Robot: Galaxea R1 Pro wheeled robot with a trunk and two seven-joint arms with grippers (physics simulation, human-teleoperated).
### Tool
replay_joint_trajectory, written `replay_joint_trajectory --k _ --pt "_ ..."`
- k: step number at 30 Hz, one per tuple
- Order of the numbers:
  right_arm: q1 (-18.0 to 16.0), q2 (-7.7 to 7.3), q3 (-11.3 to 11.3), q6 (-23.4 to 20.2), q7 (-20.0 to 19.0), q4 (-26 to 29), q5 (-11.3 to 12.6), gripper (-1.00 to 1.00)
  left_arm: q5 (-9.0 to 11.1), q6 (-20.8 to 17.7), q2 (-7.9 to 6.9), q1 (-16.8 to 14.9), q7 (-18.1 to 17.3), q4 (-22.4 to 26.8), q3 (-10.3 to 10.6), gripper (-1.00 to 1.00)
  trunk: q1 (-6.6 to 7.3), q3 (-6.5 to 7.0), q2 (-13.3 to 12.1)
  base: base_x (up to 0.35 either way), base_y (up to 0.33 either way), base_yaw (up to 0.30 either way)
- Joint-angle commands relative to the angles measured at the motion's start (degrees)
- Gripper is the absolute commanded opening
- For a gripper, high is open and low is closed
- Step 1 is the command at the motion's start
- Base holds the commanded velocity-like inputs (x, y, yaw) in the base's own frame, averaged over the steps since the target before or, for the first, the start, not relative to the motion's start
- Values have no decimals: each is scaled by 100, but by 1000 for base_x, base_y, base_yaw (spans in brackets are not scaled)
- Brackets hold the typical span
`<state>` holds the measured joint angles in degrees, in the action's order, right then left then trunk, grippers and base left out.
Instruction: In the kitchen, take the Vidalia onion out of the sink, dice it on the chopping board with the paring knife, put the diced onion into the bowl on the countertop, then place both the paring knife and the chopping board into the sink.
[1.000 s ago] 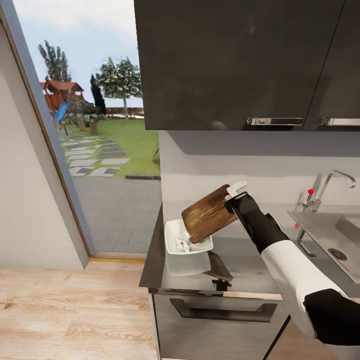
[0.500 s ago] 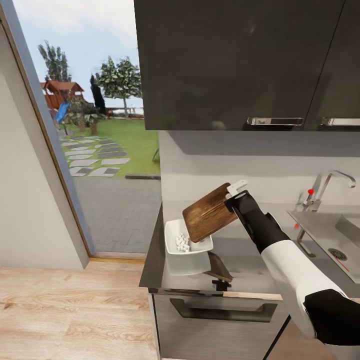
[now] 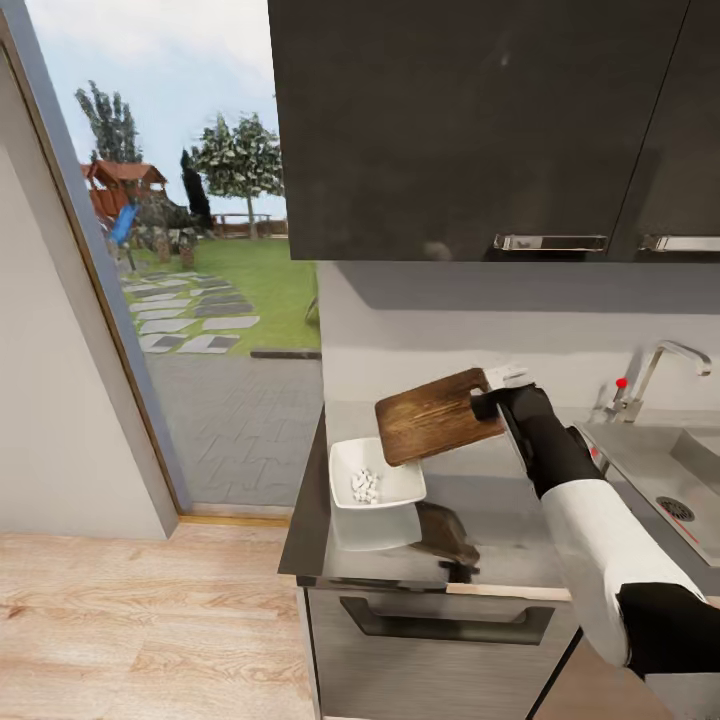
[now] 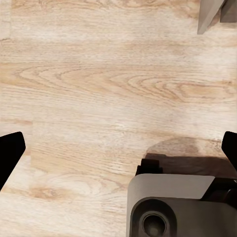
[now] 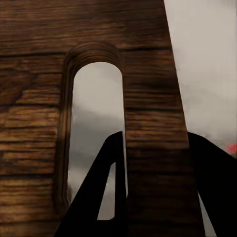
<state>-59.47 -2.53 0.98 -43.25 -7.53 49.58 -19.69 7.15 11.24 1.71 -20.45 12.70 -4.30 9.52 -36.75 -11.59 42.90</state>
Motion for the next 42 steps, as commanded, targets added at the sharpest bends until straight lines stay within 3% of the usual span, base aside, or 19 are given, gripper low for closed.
replay_joint_trajectory --k 1,4,9,14,20,29,31,35,42 --pt "-4 -15 -52 -28 -124 8 -59 -100 59 45 5 -12 5 -27 50 100 -1 -9 7 0 0 0" --pt "-5 -107 -222 -26 -425 8 -61 -100 59 45 5 -12 5 -27 48 100 -1 -9 7 0 0 0" --pt "-4 -209 -357 -17 -580 8 -56 -100 59 45 5 -12 5 -28 48 100 -1 -9 7 0 0 0" --pt "-4 -363 -805 151 -1083 0 -54 -100 59 41 5 -12 -3 -35 50 100 -1 -9 7 0 0 0" --pt "-4 -537 -1020 359 -1482 -24 -56 -100 59 44 11 -12 -4 -35 50 100 -1 -9 7 0 0 0" --pt "-4 -740 -1066 938 -1575 -471 -47 -100 53 45 24 -12 -12 -28 50 100 -1 -9 7 0 0 0" --pt "-4 -839 -1250 1103 -1575 -650 -5 -100 55 45 29 -12 -14 -27 50 100 -1 -9 7 0 0 0" --pt "-4 -894 -1488 1163 -1584 -690 27 -100 58 45 45 -12 -133 -29 50 100 -1 -9 7 0 0 0" --pt "-4 -900 -1523 1177 -1602 -703 27 -100 52 53 42 -12 -446 -27 43 100 -1 -9 7 0 0 0"
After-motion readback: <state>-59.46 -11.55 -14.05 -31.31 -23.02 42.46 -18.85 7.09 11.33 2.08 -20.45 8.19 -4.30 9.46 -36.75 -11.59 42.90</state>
